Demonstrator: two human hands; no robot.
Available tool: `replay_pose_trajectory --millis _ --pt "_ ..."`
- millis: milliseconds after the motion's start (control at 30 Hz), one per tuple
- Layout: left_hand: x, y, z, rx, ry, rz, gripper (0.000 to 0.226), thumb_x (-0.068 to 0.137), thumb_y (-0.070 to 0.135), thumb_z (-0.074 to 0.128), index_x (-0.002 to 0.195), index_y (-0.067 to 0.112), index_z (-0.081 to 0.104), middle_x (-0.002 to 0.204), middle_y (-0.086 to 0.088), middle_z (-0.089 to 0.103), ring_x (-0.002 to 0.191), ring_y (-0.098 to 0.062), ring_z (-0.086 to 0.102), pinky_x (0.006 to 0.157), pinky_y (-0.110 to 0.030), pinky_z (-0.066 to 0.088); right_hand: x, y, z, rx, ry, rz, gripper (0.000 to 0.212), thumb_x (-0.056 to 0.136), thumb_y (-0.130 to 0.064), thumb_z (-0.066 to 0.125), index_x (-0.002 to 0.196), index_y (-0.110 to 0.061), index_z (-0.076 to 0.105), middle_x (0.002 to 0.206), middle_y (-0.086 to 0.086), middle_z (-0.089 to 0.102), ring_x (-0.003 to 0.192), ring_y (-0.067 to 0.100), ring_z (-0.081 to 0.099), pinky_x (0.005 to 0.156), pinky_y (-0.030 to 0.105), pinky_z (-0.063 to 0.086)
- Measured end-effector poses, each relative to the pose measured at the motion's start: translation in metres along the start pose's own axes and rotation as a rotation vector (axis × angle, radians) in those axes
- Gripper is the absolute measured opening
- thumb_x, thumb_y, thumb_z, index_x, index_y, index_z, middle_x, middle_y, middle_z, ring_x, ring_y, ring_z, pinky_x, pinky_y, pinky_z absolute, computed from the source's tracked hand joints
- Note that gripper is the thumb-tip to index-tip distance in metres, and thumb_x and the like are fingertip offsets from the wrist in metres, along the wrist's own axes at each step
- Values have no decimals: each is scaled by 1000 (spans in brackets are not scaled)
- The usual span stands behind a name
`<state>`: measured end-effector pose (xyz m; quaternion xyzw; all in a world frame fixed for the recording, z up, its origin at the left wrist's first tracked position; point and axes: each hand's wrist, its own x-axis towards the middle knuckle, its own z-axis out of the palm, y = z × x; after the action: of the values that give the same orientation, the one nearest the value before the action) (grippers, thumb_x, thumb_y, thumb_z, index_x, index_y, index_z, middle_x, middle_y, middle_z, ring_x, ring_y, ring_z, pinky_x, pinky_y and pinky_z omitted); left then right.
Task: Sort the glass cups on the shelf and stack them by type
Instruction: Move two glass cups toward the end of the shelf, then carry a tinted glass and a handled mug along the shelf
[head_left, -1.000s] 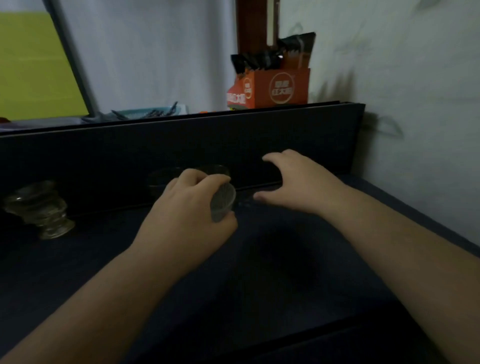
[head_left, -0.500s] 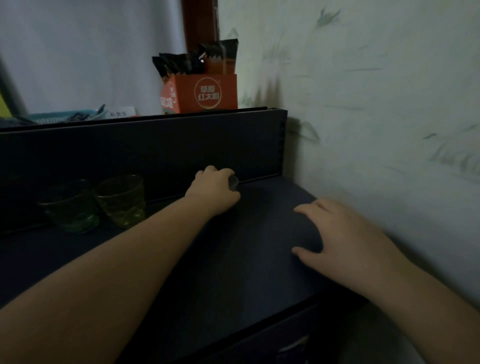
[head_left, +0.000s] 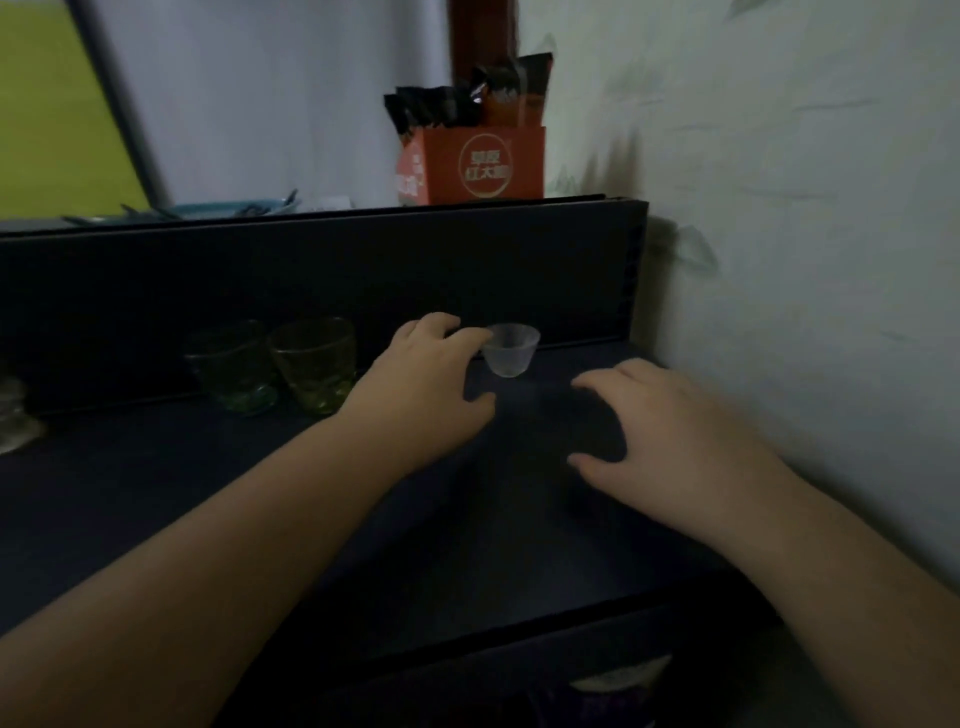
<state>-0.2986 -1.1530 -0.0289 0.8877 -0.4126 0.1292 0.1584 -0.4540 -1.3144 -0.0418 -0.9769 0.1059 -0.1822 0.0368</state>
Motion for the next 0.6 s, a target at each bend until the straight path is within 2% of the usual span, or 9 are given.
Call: replay_pose_trajectory --millis 133,233,400,600 --pt "-68 -27 -39 -63 76 -82 68 85 48 62 146 36 36 144 12 38 122 -9 44 99 -27 40 22 -44 3 62 -13 -149 66 80 -54 69 139 -38 46 125 -11 51 115 12 51 89 32 46" --pt "-123 -65 -61 42 126 -211 69 81 53 60 145 39 35 143 15 39 122 -10 45 101 -34 43 31 -86 8 90 -24 -253 64 82 -56 67 140 -37 45 127 -14 52 113 9 51 90 31 48" --pt "-219 -132 -97 426 165 -427 75 83 47 63 148 26 34 151 0 36 140 -23 27 107 -42 37 39 -177 17 66 -31 -417 63 85 -57 64 140 -35 44 126 -10 52 114 12 51 92 32 47" --pt "-330 -205 -144 549 127 -645 81 80 46 68 149 21 34 150 -7 38 141 -27 27 107 -42 36 33 -300 28 89 8 -541 67 87 -56 63 145 -33 38 132 -7 49 117 14 49 95 32 46"
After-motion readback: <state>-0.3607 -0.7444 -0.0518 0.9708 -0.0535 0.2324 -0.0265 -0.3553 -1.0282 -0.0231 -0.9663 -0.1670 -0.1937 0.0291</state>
